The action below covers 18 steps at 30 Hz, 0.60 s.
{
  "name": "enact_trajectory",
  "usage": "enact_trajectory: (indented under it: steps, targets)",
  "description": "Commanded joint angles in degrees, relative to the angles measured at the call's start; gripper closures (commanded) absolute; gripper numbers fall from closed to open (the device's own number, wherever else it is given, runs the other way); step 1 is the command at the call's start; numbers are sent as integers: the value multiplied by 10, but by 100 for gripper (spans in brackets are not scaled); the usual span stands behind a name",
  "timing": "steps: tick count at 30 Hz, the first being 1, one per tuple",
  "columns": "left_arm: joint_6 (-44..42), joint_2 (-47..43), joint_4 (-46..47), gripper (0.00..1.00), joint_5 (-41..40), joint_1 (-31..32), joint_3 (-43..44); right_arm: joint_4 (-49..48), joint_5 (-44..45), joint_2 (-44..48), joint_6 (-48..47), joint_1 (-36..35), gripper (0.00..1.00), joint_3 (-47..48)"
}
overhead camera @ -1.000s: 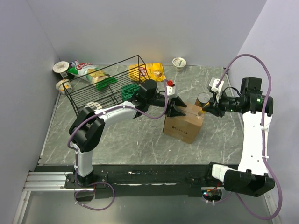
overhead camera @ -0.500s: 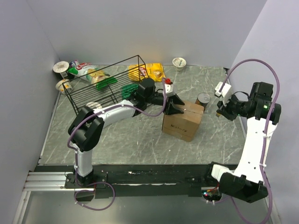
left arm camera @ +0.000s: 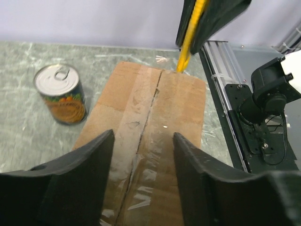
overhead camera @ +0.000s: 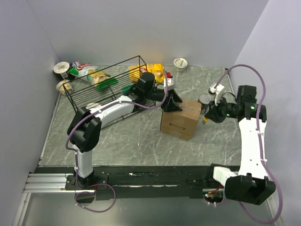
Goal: Unpack the express box
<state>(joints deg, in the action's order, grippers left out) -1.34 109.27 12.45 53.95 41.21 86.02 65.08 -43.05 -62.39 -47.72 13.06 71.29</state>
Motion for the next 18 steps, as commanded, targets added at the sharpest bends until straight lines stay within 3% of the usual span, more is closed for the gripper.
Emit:
enact_trajectory:
  steps: [1,8,12,15,18]
  targets:
    - [9,-48,-77,35,-33,-16,-12,-124,27,-12,101,-55,100,-2]
    - [6,-85,-86,30,-31,-41,-33,-192,67,-104,134,-96,100,48]
    - [6,-86,-81,29,-33,-42,-17,-295,66,-141,205,-105,100,68]
    - [6,-79,-81,29,-30,-42,-1,-322,50,-176,260,-115,100,104]
    - [5,-71,-81,29,-25,-42,10,-323,56,-187,255,-128,100,117]
